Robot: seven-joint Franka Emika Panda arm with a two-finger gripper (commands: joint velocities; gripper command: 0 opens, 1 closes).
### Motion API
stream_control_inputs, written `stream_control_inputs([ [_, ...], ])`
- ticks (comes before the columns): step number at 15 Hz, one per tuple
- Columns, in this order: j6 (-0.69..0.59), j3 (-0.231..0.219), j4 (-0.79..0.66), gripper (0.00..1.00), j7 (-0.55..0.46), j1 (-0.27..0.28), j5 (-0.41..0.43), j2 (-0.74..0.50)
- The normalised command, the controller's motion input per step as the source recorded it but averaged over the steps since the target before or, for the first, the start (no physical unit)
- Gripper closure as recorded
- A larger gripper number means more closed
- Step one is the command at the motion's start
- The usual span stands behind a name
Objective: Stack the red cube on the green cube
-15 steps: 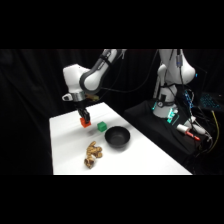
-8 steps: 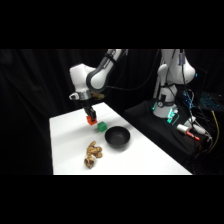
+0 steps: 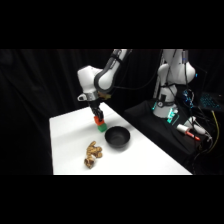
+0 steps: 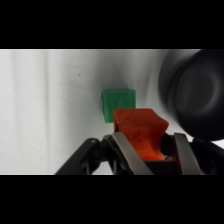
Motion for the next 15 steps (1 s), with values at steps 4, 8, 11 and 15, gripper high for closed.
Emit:
stream_control_inputs([
  [4,0.19,-0.029,-0.28,0.77,-0.05,0.005,0.162,-0.20],
  [8,0.20,-0.022,-0.21,0.77,-0.08,-0.024,0.147,-0.13],
  [11,0.19,-0.002,-0.15,0.77,-0.10,-0.030,0.140,-0.10],
  [15,0.17,0.021,-0.11,0.26,-0.12,-0.026,0.137,-0.08],
])
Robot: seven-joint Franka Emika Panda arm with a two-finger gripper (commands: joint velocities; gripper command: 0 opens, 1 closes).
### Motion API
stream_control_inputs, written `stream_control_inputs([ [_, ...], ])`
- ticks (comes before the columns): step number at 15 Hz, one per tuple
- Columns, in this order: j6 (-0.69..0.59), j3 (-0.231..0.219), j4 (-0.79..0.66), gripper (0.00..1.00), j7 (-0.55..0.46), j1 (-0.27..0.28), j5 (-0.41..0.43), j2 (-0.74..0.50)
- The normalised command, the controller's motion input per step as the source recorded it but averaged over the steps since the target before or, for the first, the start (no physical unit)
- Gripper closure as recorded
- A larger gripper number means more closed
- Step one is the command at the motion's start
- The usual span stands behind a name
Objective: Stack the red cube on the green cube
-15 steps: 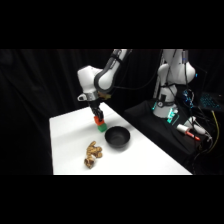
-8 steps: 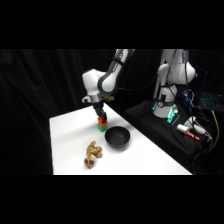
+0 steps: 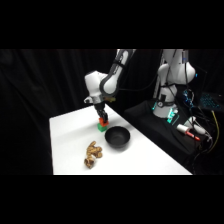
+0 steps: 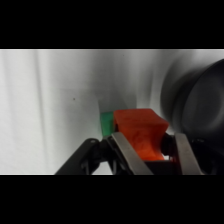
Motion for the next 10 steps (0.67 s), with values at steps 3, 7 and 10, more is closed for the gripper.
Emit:
stream_control_inputs([
  [3,0.16,0.023,-0.10,0.04,-0.12,-0.026,0.122,-0.08],
  [7,0.14,0.007,-0.10,0.00,-0.11,-0.023,0.084,-0.11],
  [10,0.07,-0.045,-0.12,0.00,-0.06,0.014,-0.038,-0.21],
])
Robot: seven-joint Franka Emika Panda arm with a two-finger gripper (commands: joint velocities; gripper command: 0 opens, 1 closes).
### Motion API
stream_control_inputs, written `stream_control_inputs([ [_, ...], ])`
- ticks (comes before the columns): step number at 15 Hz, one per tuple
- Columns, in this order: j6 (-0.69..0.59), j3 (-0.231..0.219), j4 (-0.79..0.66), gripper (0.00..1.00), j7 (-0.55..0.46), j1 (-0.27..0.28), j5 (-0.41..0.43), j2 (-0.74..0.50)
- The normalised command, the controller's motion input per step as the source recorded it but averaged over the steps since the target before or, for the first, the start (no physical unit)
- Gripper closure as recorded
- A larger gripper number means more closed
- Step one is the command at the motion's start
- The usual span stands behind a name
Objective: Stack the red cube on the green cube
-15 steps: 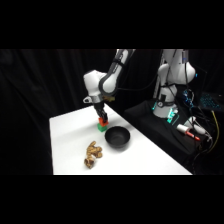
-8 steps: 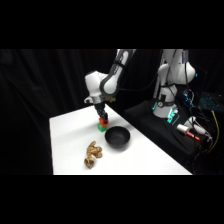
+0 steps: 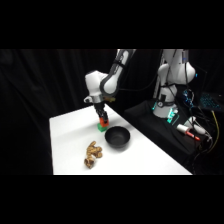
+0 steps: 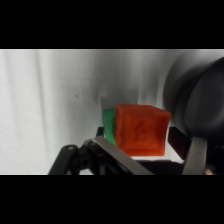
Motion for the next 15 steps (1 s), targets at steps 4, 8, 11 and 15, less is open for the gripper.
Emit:
stream_control_inputs([
  [4,-0.13,-0.092,-0.10,0.00,0.00,0.061,-0.155,-0.32],
  [8,-0.39,-0.051,-0.05,0.00,-0.05,0.090,-0.062,-0.41],
  [11,-0.43,-0.085,0.02,0.00,0.00,0.144,-0.102,-0.42],
  [15,-0.42,-0.108,0.16,0.00,0.03,0.149,-0.097,-0.33],
])
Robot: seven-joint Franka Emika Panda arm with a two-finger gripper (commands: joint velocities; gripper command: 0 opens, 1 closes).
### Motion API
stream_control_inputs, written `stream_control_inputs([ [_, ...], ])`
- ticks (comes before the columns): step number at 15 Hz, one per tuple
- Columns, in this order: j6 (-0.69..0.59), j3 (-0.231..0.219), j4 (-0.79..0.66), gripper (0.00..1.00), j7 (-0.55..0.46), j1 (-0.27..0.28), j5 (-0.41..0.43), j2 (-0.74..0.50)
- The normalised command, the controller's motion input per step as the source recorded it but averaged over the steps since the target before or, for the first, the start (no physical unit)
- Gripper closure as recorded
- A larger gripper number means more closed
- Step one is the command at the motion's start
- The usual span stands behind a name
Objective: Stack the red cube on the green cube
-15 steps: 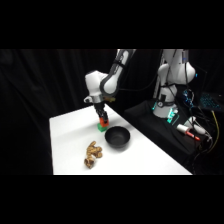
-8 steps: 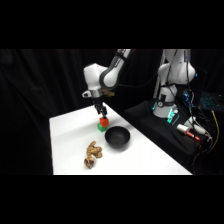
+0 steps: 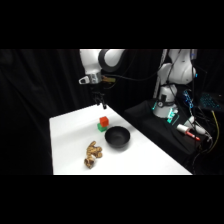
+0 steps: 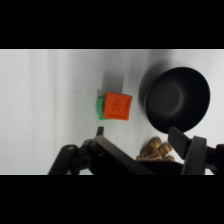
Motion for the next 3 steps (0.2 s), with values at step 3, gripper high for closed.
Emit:
stream_control_inputs([
  [3,-0.32,-0.102,0.24,0.00,0.07,0.147,-0.067,-0.17],
])
